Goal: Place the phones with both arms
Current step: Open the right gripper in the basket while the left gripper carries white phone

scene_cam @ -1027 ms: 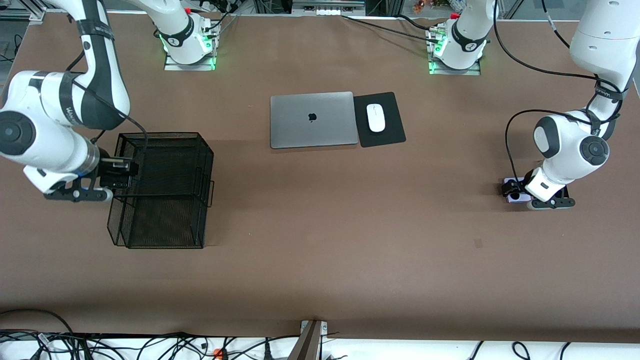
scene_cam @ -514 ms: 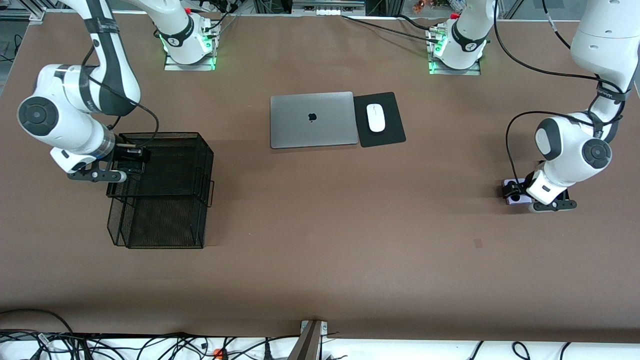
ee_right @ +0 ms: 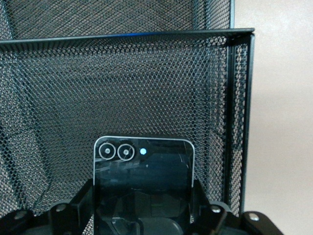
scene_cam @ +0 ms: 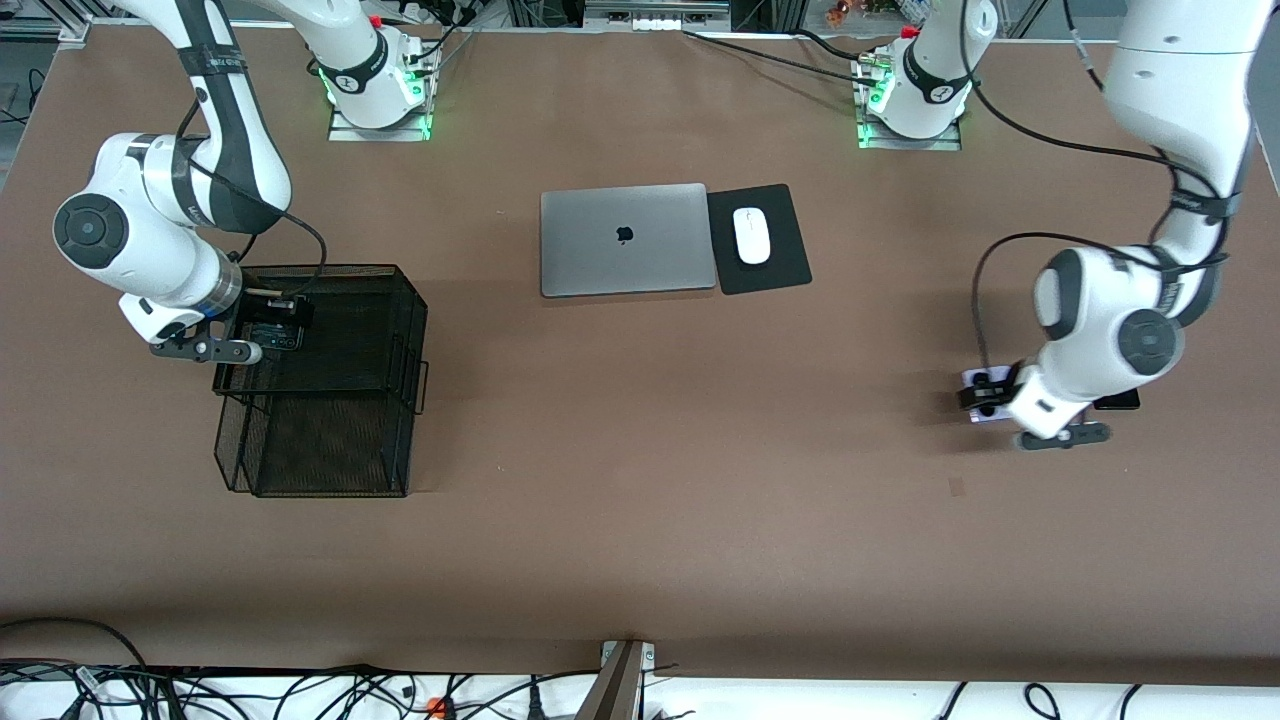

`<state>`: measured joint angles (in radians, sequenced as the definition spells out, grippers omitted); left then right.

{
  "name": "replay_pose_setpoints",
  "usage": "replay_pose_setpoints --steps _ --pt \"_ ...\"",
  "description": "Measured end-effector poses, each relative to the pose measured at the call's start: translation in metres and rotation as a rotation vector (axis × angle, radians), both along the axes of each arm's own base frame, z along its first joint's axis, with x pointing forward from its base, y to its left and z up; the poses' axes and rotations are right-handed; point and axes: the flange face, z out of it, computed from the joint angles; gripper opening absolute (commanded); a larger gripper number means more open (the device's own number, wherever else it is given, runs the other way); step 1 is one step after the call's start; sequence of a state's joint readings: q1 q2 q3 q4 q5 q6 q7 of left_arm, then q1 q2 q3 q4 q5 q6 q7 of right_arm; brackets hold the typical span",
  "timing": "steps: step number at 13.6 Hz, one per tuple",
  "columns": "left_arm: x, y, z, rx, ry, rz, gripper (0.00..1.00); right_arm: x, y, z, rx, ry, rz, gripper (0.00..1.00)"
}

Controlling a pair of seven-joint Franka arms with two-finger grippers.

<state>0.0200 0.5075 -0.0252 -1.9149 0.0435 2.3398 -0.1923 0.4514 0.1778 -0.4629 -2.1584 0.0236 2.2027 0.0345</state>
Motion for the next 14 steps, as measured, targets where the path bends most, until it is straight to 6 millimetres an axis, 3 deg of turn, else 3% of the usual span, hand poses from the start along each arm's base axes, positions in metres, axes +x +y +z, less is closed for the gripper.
replay_pose_setpoints --steps 1,3,7,10,14 --pt "0.001 -0.026 0.003 0.004 0.007 0.007 0.0 0.0 0.0 0.0 0.0 -0.001 0.0 0.81" --pt "0.0 -0.083 0.011 0.017 0.035 0.008 0.0 0.001 0.0 0.0 -0.001 -0.005 0.0 0.99" --pt "-0.012 -0.228 0.043 0.043 0.034 0.037 0.0 0.003 0.0 0.002 -0.001 -0.019 0.0 0.99" --pt "-0.029 -0.329 0.038 0.005 0.021 0.078 0.0 0.01 0.001 0.013 0.0 -0.044 0.002 1.0" --pt "-0.042 -0.408 0.002 -0.001 0.018 0.067 0.0 0.032 0.006 0.056 0.002 -0.071 0.012 1.0"
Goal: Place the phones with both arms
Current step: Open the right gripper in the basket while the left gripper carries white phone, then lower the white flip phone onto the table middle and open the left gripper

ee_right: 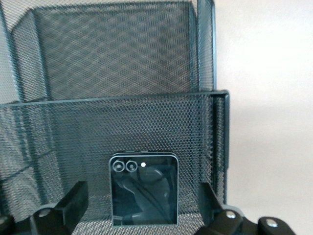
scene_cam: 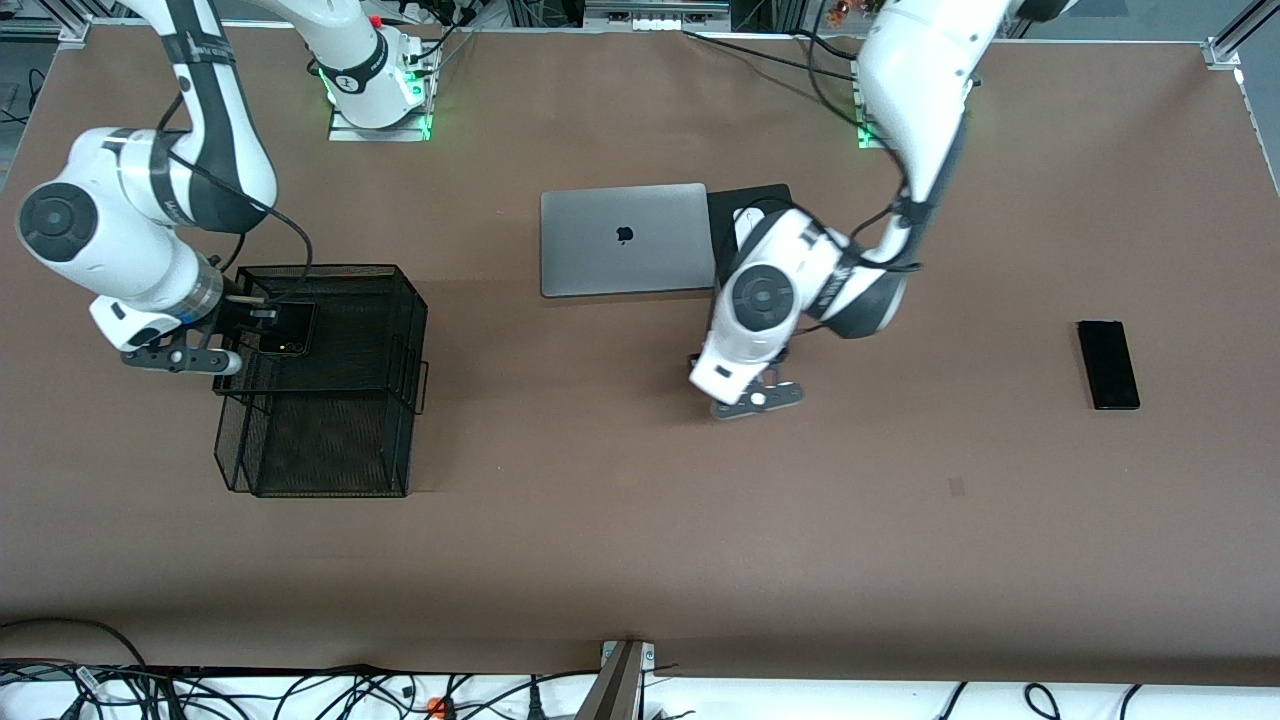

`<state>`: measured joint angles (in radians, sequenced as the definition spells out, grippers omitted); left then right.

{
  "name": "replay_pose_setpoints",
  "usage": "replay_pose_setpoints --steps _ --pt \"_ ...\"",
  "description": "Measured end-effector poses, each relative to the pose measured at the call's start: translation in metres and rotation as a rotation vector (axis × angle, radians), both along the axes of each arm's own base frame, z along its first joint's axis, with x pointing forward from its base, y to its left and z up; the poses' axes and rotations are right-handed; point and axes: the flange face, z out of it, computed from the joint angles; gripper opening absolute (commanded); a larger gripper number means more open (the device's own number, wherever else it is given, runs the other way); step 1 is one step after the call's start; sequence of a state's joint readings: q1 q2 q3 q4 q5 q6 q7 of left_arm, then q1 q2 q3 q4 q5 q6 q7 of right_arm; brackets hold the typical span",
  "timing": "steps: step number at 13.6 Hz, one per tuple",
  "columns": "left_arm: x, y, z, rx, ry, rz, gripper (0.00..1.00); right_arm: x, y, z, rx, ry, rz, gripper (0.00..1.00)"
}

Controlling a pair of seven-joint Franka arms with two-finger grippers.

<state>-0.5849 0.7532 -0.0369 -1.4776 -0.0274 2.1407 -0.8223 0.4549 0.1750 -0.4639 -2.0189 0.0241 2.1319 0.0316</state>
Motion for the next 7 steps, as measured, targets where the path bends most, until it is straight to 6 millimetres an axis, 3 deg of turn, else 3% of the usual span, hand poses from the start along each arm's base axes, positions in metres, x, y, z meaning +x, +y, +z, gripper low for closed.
replay_pose_setpoints --steps 3,7 --pt "0.002 -0.053 -0.019 -0.031 -0.035 -0.037 0.0 0.01 0.014 0.037 0.035 0.029 -0.002 1.0" --pt "0.005 -0.09 -0.012 -0.097 -0.102 -0.064 0.0 0.018 0.029 0.05 0.093 0.03 -0.012 1.0"
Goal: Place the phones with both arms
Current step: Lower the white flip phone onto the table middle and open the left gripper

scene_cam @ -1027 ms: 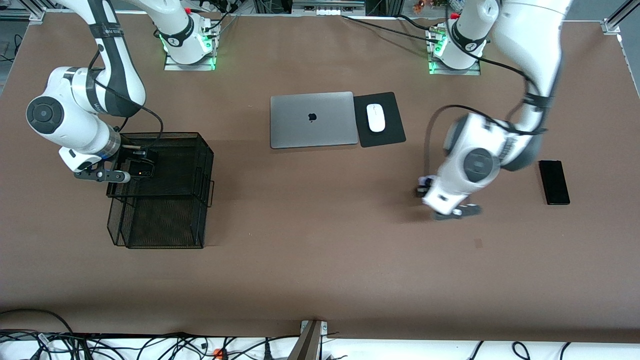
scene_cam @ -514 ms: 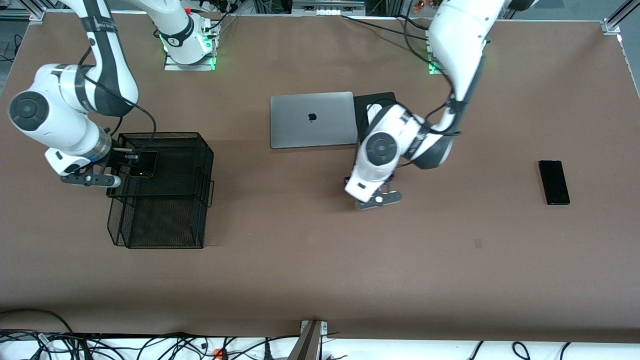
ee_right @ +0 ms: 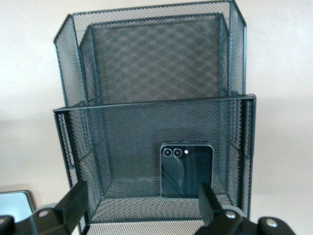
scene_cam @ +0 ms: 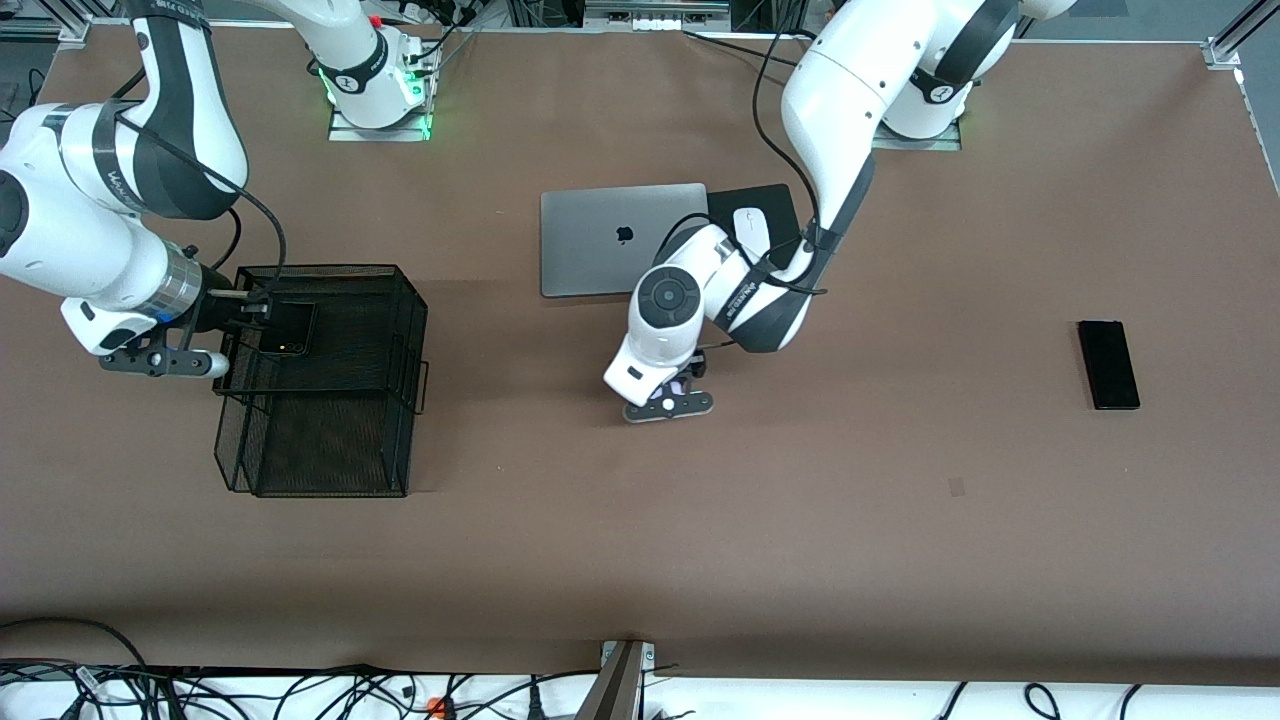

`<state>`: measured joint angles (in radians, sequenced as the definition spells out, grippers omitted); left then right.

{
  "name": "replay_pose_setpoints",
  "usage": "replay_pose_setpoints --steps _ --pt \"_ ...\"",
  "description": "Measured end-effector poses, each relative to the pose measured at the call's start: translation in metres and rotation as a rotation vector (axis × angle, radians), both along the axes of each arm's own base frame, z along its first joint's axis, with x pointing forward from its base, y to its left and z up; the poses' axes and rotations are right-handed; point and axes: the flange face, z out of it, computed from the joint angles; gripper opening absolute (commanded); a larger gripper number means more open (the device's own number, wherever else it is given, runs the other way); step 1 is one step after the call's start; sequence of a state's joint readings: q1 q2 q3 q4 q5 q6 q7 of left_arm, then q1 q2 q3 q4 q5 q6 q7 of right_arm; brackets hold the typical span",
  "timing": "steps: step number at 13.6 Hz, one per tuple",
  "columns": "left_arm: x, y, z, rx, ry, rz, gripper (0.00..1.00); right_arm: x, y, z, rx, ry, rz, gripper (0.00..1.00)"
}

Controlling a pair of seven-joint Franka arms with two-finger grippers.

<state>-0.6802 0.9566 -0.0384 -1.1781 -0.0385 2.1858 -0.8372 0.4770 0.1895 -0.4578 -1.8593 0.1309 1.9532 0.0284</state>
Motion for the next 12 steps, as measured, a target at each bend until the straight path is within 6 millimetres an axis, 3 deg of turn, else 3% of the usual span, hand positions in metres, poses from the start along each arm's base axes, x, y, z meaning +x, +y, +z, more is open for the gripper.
replay_pose_setpoints --steps 5,7,8,9,12 --pt "-0.021 -0.036 -0.028 -0.016 -0.025 -0.094 0.0 0.021 0.013 0.013 -0.02 0.014 0.019 1.0" --pt "-0.024 -0.039 -0.033 -0.014 -0.026 -0.104 0.17 0.025 0.015 0.011 -0.026 0.02 0.022 1.0" --pt "-0.023 -0.039 -0.034 -0.013 -0.027 -0.105 0.31 0.026 0.016 0.01 -0.027 0.022 0.024 1.0" --pt "-0.022 -0.038 -0.034 -0.012 -0.028 -0.104 0.98 0.026 0.017 0.009 -0.028 0.023 0.025 1.0" --pt "-0.02 -0.037 -0.032 -0.014 -0.033 -0.062 1.0 0.025 0.021 0.009 -0.028 0.026 0.032 1.0"
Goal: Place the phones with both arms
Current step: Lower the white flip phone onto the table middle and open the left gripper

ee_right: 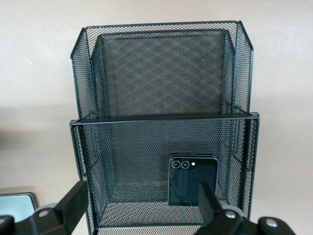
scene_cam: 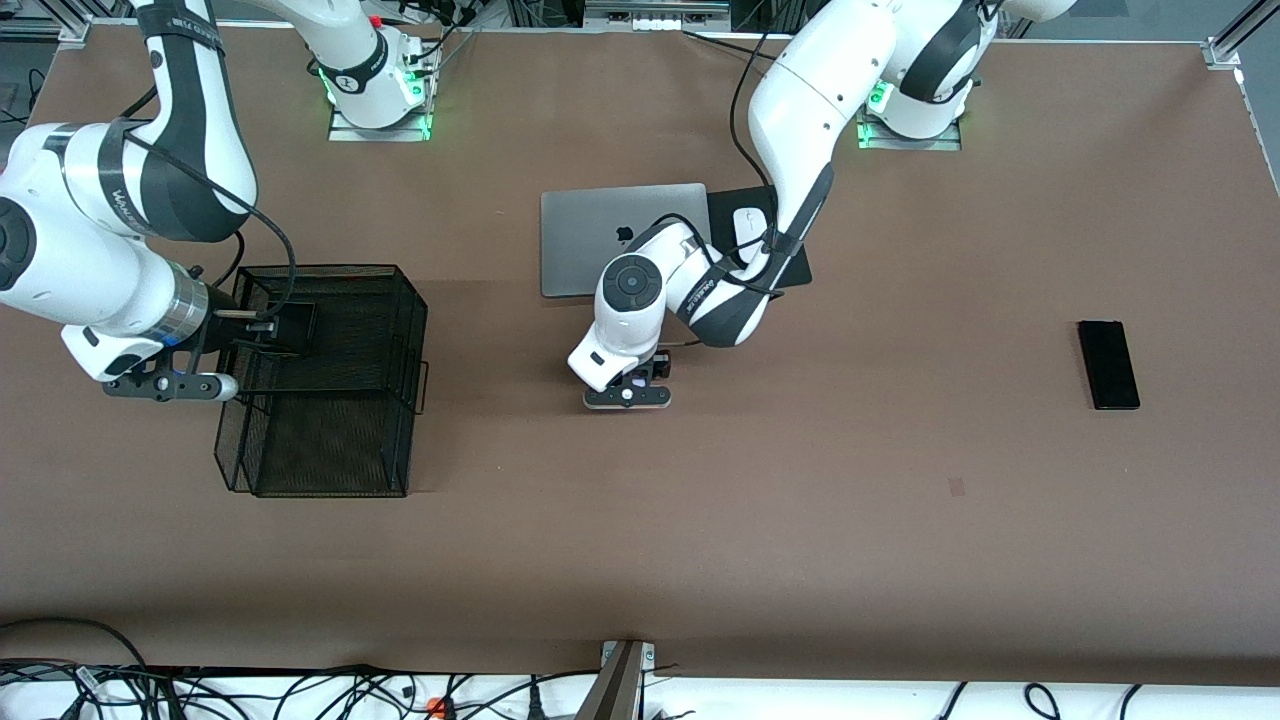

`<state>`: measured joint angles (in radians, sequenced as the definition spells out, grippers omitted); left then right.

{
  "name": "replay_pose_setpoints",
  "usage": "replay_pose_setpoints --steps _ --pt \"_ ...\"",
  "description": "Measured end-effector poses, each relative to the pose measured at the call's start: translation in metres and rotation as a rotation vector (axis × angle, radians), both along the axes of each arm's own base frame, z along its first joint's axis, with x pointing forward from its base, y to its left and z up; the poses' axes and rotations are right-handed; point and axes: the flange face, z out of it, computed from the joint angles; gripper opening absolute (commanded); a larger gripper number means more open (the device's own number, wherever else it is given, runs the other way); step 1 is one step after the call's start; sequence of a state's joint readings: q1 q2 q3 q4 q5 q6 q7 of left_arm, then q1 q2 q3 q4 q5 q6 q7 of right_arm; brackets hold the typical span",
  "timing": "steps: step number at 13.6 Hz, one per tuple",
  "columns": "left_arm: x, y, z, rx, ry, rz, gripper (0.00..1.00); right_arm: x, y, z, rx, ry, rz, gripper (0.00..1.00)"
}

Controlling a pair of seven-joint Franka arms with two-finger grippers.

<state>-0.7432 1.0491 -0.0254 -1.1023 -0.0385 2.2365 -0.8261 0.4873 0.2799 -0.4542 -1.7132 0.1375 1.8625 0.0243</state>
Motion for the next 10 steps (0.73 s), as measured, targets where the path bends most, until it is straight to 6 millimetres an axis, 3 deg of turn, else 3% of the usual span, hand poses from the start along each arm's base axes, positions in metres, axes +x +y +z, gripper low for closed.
replay_pose_setpoints --steps 5,7,10 --pt "0.008 0.004 0.013 0.01 0.005 0.04 1.0 0.002 0.009 0.007 -0.002 0.013 0.016 1.0" --pt "0.017 0.022 0.028 0.069 0.063 0.046 1.0 0.01 0.032 0.017 -0.013 0.029 0.049 1.0" --pt "0.044 0.072 0.084 0.132 0.139 0.02 1.0 0.022 0.09 0.019 -0.023 0.027 0.089 1.0"
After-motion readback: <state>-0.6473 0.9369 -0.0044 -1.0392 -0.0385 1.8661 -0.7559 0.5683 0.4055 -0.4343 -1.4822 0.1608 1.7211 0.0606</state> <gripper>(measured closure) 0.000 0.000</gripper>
